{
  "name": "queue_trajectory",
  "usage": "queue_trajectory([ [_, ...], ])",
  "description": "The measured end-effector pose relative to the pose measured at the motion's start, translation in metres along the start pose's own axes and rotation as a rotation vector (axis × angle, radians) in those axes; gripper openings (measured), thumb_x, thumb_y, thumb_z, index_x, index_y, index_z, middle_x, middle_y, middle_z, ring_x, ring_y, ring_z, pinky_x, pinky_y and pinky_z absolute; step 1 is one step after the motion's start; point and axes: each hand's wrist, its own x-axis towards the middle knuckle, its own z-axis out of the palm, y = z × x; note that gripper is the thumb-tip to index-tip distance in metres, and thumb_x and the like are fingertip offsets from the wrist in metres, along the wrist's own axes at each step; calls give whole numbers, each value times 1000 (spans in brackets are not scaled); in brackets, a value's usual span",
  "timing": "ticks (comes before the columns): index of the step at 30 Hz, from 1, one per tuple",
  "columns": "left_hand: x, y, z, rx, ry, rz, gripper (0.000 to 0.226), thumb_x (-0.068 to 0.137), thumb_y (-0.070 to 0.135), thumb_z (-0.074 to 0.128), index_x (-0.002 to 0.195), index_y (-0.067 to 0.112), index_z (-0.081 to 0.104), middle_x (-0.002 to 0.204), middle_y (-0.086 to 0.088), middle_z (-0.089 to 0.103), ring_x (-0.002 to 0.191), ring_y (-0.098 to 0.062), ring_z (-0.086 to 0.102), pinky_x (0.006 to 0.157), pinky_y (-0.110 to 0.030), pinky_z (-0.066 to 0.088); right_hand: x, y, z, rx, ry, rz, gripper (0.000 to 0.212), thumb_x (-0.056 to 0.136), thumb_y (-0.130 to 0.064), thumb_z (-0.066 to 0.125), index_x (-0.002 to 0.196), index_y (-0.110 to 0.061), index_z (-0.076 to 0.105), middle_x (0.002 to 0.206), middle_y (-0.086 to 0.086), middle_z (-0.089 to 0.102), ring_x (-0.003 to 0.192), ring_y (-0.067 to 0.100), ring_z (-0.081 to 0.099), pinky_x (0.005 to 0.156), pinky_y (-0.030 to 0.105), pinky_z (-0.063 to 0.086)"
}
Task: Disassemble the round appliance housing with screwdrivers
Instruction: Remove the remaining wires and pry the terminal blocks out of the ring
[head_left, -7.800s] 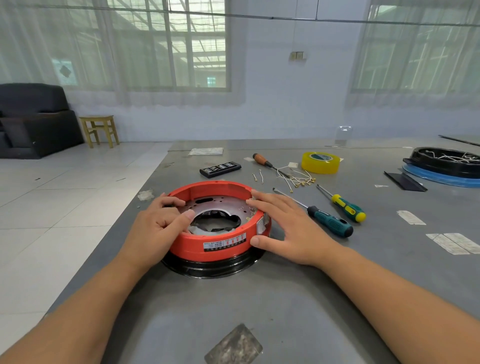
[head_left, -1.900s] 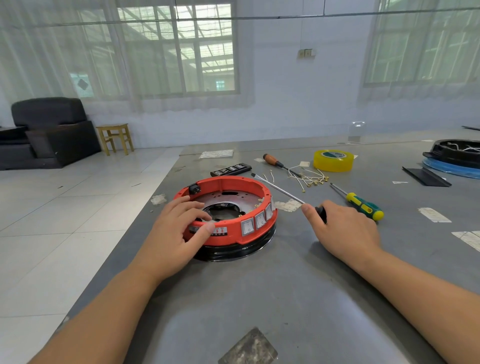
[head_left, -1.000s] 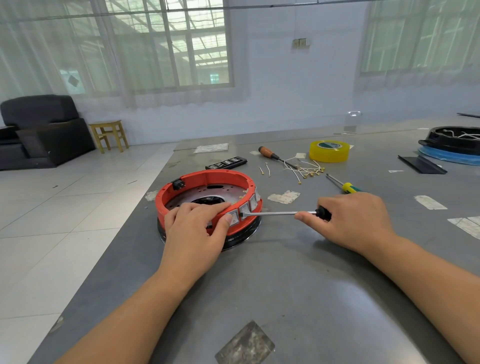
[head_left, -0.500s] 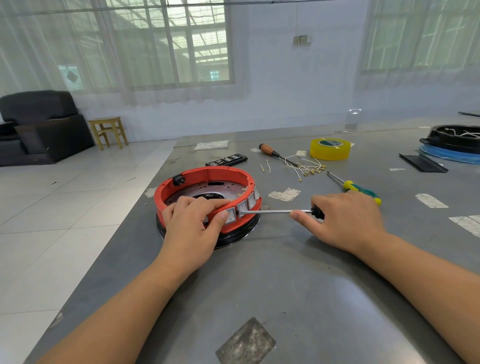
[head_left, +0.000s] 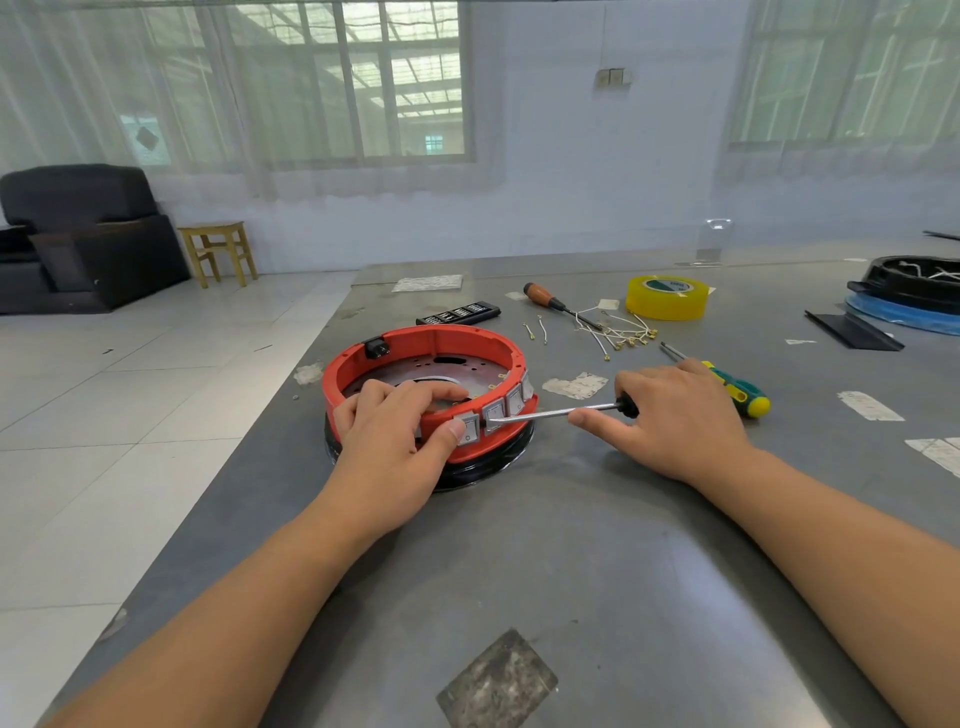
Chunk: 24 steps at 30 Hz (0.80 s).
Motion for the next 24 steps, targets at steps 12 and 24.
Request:
queue_trajectory([
  [12,-1,3,-5,-109,-89,-36,20,88,51,49,103,64,52,109,15,57,111,-5,28,106,-36,24,27,8,20,122,33,-77,76,82,-94,25,80,-22,50,82,-5,55,85,22,53,92,41,40],
  [24,-4,-4,-3,-130,-14,55,11,89,48,59,93,56,66,104,51,47,112,26,28,106,-41,27,15,5,7,53,-55,-21,81,81,-96,12,73,-25,51,75,-8,57,78,18,53,85,39,42],
])
